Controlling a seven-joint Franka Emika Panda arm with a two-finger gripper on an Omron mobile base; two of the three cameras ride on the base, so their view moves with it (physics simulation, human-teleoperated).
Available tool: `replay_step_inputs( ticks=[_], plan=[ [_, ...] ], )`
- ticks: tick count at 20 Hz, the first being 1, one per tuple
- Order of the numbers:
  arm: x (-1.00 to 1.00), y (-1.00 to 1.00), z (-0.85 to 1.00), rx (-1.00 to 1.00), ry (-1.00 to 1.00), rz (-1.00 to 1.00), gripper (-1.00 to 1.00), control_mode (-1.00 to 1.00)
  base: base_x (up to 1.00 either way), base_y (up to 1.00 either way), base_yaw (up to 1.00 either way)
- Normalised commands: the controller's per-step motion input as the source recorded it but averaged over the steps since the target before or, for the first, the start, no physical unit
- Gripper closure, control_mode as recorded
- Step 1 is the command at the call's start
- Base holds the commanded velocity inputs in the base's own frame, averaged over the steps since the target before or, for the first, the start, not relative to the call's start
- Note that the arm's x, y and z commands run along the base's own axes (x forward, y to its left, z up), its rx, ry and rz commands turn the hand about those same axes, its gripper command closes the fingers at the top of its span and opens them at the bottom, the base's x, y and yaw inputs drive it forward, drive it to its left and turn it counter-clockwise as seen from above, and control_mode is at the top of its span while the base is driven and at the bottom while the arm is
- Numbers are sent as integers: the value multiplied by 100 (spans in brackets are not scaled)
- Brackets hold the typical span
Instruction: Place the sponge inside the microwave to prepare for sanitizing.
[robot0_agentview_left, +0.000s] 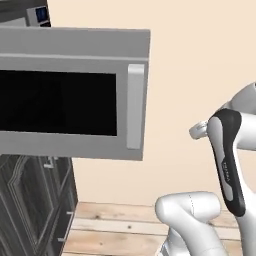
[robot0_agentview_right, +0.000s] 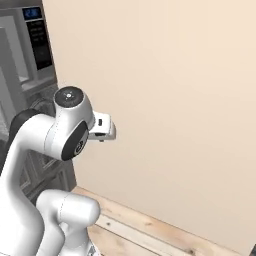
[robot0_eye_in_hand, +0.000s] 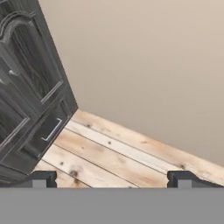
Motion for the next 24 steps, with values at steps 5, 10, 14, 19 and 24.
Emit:
replay_step_inputs(
  ticks=[5, 10, 14, 19, 24],
  plan=[
    [0, 0, 0, 0, 0, 0, -100, 100, -56, 48, -37],
    [0, 0, 0, 0, 0, 0, -100, 100, -61, 50, -29],
    [0, 0, 0, 0, 0, 0, -100, 100, -63, 65, -6],
    [0, 0, 0, 0, 0, 0, -100, 100, -48, 60, 28],
    [0, 0, 0, 0, 0, 0, -100, 100, -37, 55, 49]
  ],
)
